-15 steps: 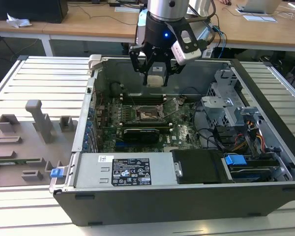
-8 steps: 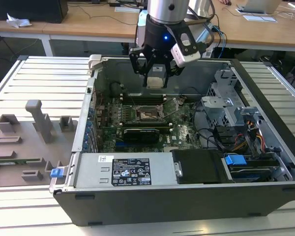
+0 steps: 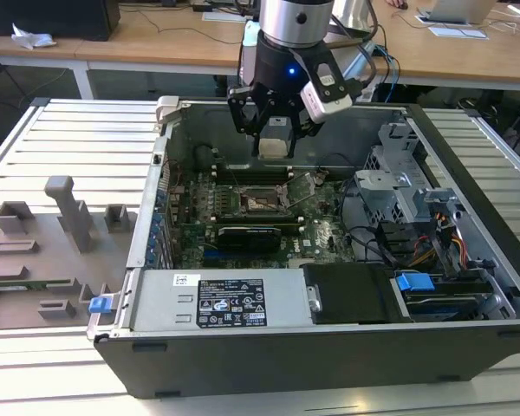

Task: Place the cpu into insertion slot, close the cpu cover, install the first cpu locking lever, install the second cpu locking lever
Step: 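Place the cpu into insertion slot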

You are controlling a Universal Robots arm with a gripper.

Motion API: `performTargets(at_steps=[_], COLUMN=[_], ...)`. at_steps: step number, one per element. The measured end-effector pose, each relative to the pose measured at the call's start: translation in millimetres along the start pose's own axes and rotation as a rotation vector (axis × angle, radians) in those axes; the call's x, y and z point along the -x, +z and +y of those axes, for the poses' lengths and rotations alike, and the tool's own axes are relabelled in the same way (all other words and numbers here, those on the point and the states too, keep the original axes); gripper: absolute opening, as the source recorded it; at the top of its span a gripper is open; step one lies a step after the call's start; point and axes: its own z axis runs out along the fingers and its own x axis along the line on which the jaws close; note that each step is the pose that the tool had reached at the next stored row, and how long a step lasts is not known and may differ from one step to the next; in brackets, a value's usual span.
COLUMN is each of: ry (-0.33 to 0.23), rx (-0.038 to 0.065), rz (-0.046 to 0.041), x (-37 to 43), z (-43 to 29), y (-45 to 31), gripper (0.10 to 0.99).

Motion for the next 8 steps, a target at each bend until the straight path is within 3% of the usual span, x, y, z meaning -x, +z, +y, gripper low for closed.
performTargets(at_steps=[8], ry=[0.0], rx=[0.0], rz=[0.0], x=[0.1], z=[-0.6], y=[6.9], gripper=[0.545])
